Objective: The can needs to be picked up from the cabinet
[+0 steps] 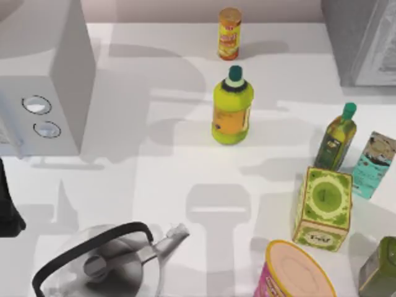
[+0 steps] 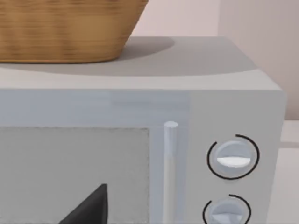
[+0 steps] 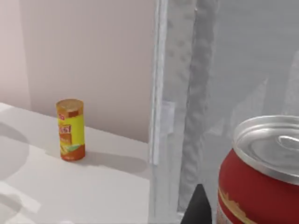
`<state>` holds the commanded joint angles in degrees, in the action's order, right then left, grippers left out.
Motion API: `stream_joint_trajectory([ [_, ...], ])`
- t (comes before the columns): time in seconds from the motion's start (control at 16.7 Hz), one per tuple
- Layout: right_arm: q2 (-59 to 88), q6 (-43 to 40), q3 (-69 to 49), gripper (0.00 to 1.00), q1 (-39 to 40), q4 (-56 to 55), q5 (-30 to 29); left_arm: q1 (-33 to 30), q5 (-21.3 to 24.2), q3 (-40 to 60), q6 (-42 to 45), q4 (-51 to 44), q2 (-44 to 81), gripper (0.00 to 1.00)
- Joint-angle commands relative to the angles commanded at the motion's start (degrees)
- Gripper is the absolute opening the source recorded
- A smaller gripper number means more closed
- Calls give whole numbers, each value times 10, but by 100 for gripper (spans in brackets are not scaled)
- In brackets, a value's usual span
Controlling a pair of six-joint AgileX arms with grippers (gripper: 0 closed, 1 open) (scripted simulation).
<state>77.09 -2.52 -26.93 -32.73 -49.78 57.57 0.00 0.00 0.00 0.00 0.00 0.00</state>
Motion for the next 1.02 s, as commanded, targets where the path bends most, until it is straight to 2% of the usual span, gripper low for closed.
stream_joint_trajectory([
  [0.36, 315, -13, -101, 0, -136, -189, 234, 0, 0, 0, 0, 0, 0, 100],
  [0.6, 466, -20, -149, 0, -199, -278, 348, 0, 0, 0, 0, 0, 0, 100],
  [0.78, 529, -24, -169, 0, -226, -315, 397, 0, 0, 0, 0, 0, 0, 100],
  [1.02, 542, -25, -173, 0, -231, -322, 408, 0, 0, 0, 0, 0, 0, 100],
])
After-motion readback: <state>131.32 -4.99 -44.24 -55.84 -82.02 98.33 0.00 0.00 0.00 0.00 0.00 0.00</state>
